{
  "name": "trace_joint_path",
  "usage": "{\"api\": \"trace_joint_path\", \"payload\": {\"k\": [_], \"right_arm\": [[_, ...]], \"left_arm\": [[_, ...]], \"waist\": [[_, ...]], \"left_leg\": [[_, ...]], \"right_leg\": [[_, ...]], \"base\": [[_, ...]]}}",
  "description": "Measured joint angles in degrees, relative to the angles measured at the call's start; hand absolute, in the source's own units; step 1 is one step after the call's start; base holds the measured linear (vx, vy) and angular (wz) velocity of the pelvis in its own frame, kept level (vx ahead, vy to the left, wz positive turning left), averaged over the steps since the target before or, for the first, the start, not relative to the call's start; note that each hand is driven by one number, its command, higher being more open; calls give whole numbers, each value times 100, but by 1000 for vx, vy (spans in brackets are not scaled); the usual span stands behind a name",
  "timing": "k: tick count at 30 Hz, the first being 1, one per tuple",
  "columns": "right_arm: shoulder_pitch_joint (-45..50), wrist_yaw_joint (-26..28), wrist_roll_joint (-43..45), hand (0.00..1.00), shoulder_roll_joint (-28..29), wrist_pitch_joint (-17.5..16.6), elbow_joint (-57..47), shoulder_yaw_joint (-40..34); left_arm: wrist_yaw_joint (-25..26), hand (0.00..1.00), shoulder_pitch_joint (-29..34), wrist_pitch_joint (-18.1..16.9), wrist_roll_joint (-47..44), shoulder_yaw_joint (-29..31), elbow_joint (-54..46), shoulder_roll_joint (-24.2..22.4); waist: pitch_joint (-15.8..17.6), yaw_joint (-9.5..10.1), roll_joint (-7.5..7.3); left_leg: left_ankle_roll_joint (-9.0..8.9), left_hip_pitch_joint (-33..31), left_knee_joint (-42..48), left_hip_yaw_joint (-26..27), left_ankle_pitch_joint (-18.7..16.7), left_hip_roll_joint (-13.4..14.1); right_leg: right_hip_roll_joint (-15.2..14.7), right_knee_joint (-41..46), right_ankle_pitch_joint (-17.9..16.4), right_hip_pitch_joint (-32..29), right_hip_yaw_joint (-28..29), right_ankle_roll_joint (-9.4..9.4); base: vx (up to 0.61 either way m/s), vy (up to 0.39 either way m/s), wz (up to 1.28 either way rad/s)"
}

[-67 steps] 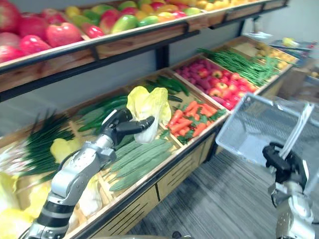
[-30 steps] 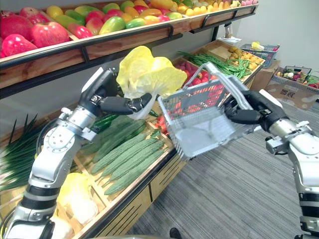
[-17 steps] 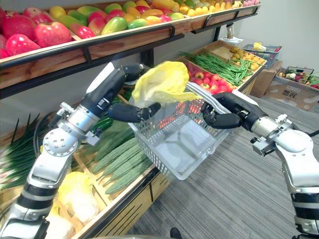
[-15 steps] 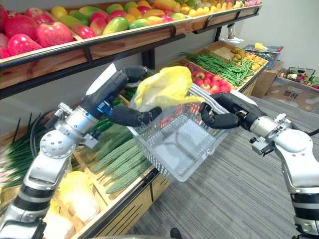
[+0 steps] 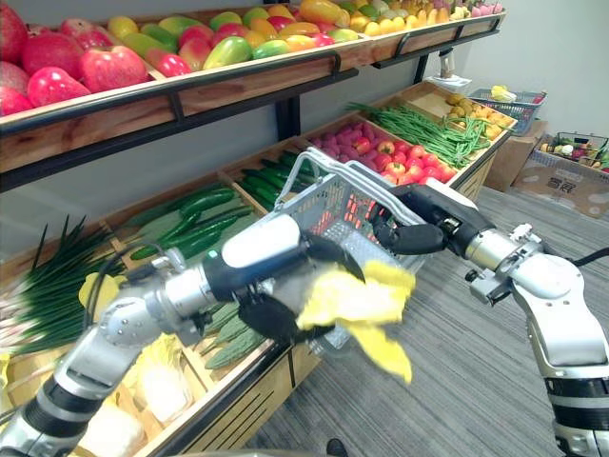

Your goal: Pick vegetable in the basket

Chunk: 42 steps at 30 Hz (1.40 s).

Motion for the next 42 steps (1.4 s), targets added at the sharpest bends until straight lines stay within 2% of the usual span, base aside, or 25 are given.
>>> {"api": "trace_joint_path", "payload": {"k": [7, 10, 14, 15, 19, 22, 27, 33, 35, 42], "right_arm": [[88, 258, 8, 0, 0, -1, -249, 288], [183, 481, 23, 0, 18, -2, -493, 378], [247, 788, 21, 0, 10, -5, -808, 377], [297, 916, 19, 0, 10, -5, -916, 377], [492, 1026, 16, 0, 13, -7, -1136, 376], [492, 1026, 25, 0, 13, -7, -1143, 300], [623, 977, 19, 0, 37, 192, -993, 209], [775, 1020, 4, 0, 41, 245, -994, -196], [776, 1024, 3, 0, 37, 294, -990, -207], [778, 1094, 3, 0, 65, 389, -956, -206]], "left_arm": [[-93, 0, 92, -1, 435, -751, 154, 2], [89, 0, 136, 149, 671, -1005, 589, -44], [598, 0, 187, 293, 1032, -997, 1296, -224], [866, 0, 186, 328, 1151, -945, 1553, -238], [1392, 0, 184, 328, 1393, -413, 2006, -250], [1796, 0, 150, 115, 1672, 0, 2011, -217], [2360, 0, 64, 91, 1741, 888, 1928, -165], [2625, 0, 64, 94, 1699, 1997, 1457, 118], [2668, 0, 64, 41, 1669, 2207, 1203, 124], [2613, 0, 64, -545, 1559, 2211, 491, 128]], "waist": [[-34, 2, 23], [-94, 0, 44], [-189, -73, 52], [-190, -90, 49], [-190, -176, 49], [-192, -169, 50], [-193, -174, 51], [-189, -152, 46], [-186, -141, 41], [-173, -104, 21]], "left_leg": [[-69, 45, -6, 43, -13, 99], [-127, 101, -3, 160, -47, 171], [-187, 193, -6, 291, -86, 253], [-196, 207, -6, 323, -92, 270], [-201, 213, -18, 355, -95, 295], [-201, 222, -23, 351, -95, 305], [-200, 220, -32, 335, -94, 305], [-198, 220, -29, 257, -94, 297], [-195, 207, -28, 211, -92, 284], [-181, 176, -29, 133, -84, 248]], "right_leg": [[87, 0, -56, 1, -57, -82], [156, 2, -72, -3, -74, -109], [248, 6, -83, 9, -73, -132], [266, 7, -84, 9, -75, -134], [302, 20, -84, -4, -66, -136], [318, 23, -63, 12, -63, -145], [322, 27, -27, 34, -60, -172], [298, 25, -23, 73, -109, -171], [277, 23, -24, 80, -145, -171], [226, 21, -24, 83, -208, -170]], "base": [[13, 2, -2], [41, 5, -16], [43, 1, -17], [21, 3, -14], [21, 4, -5], [0, 0, 0], [0, 0, 0], [-19, 5, 6], [-23, 9, 9], [-11, 10, 6]]}}
